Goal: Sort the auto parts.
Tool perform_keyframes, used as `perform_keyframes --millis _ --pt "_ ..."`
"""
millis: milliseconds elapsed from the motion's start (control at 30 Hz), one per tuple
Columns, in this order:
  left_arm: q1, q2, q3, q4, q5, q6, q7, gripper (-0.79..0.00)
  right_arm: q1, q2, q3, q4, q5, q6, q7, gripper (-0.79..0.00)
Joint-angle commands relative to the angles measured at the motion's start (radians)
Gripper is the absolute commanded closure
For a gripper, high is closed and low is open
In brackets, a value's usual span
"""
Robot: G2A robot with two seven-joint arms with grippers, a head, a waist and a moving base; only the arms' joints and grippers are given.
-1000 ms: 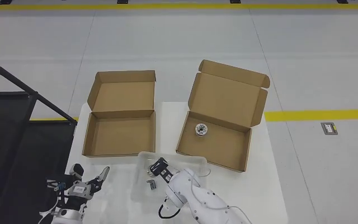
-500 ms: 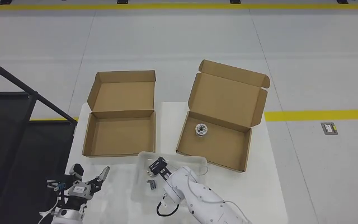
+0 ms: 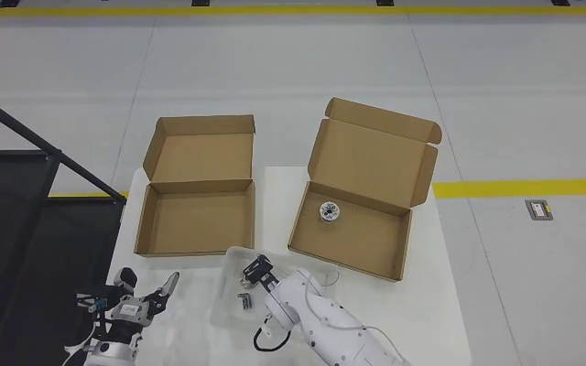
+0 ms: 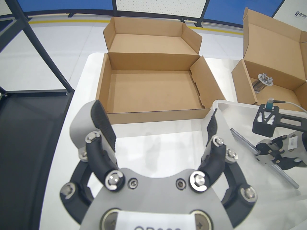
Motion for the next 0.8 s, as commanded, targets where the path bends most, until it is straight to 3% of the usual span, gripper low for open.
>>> perform_keyframes --millis 0,433,633,767 --pt "0.000 0.000 0.000 0.000 0.000 0.000 0.000 -0.785 -0.010 0.004 0.007 -0.046 -0.015 -0.008 0.005 0.000" --pt "0.000 0.000 0.000 0.000 0.000 0.000 0.000 -0.785 -0.173 0.062 0.096 -0.563 -0.173 -0.175 0.082 0.000" --pt "0.000 0.000 0.000 0.000 0.000 0.000 0.000 -0.785 -0.243 0.090 0.167 -0.807 -0.388 -0.194 0.066 0.000" --pt "0.000 0.000 0.000 0.000 0.000 0.000 0.000 -0.785 -0.276 0.104 0.223 -0.883 -0.528 -0.199 0.004 0.000"
